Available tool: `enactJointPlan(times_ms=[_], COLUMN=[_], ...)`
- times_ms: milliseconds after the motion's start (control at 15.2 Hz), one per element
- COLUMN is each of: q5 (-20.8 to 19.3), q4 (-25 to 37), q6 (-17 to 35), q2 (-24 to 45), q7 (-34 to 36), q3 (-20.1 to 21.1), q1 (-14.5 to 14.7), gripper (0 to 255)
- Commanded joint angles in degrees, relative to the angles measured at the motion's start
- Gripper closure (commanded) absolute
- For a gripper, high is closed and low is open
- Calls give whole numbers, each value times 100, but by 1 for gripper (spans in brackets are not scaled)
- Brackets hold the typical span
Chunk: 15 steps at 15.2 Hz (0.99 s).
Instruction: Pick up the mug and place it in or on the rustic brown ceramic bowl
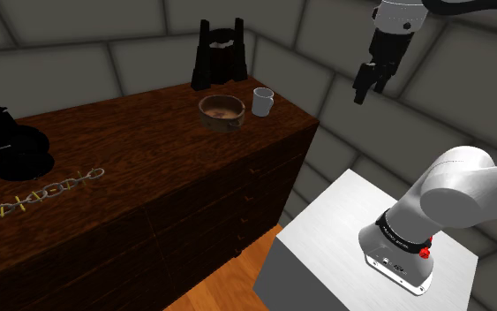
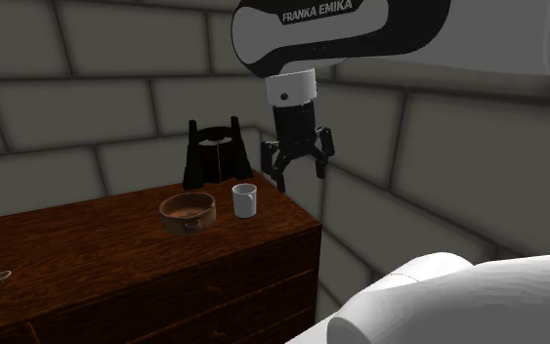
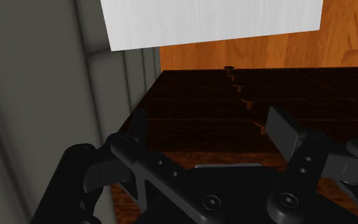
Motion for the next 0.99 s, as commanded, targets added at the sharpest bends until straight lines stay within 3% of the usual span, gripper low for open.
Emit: enactJointPlan(times_ms=[0,462,924], q5=[0,-48,95], q4=[0,380,1141], q6=[0,1111,1933], q2=[0,1424,2956], q7=[0,-278,-622], q3=[0,-372,-685], q1=[0,-61,-76], gripper=[0,0,0])
